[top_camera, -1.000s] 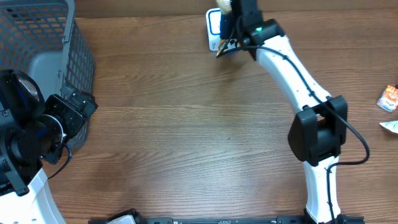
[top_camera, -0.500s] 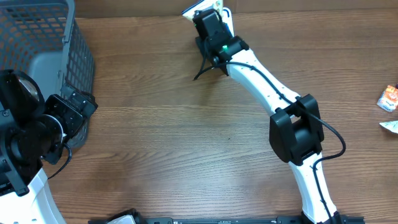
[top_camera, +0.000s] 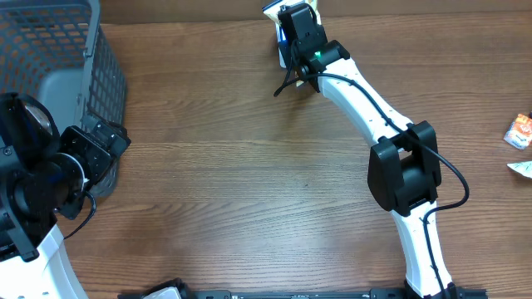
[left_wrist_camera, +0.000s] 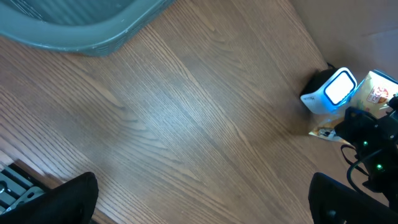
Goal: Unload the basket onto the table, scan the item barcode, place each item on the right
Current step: 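Hold the yellow wipes bag against the scanner window with right gripper, then carry the wipes bag to the right edge and release it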
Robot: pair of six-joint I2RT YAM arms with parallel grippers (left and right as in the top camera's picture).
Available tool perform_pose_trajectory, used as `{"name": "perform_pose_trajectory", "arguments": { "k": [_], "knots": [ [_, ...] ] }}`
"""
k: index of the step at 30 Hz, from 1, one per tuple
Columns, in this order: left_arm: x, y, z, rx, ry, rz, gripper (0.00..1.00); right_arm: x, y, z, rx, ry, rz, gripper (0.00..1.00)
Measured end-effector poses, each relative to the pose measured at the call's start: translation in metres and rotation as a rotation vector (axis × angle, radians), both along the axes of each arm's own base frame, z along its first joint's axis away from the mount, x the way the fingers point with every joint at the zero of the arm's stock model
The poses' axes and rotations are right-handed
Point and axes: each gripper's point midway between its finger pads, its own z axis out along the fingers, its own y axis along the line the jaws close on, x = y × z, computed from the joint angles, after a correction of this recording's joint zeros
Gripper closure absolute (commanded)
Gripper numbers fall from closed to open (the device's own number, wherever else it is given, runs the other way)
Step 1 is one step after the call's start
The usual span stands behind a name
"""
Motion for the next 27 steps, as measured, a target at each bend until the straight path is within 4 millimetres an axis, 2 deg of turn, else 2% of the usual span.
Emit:
{"name": "perform_pose_trajectory", "arguments": {
  "k": [9, 17, 21, 24, 27],
  "knots": [
    [0.000, 0.000, 0.000, 0.000, 0.000, 0.000, 0.00, -0.002, -0.008, -0.016, -0.015, 0.046, -0.012, 0.96],
    [0.000, 0.000, 0.000, 0.000, 0.000, 0.000, 0.00, -0.002, -0.036, -0.024, 0.005, 0.092, -0.090, 0.96],
    [0.000, 0.000, 0.000, 0.000, 0.000, 0.000, 0.00, -0.009, -0.045, -0.027, -0.012, 0.129, -0.129, 0.96],
    [0.000, 0.000, 0.000, 0.000, 0.000, 0.000, 0.00, -0.009, -0.050, -0.015, -0.017, 0.130, -0.163, 0.96],
    [0.000, 0.000, 0.000, 0.000, 0.000, 0.000, 0.00, -0.007, -0.060, 0.017, 0.007, 0.106, -0.216, 0.96]
  ]
}}
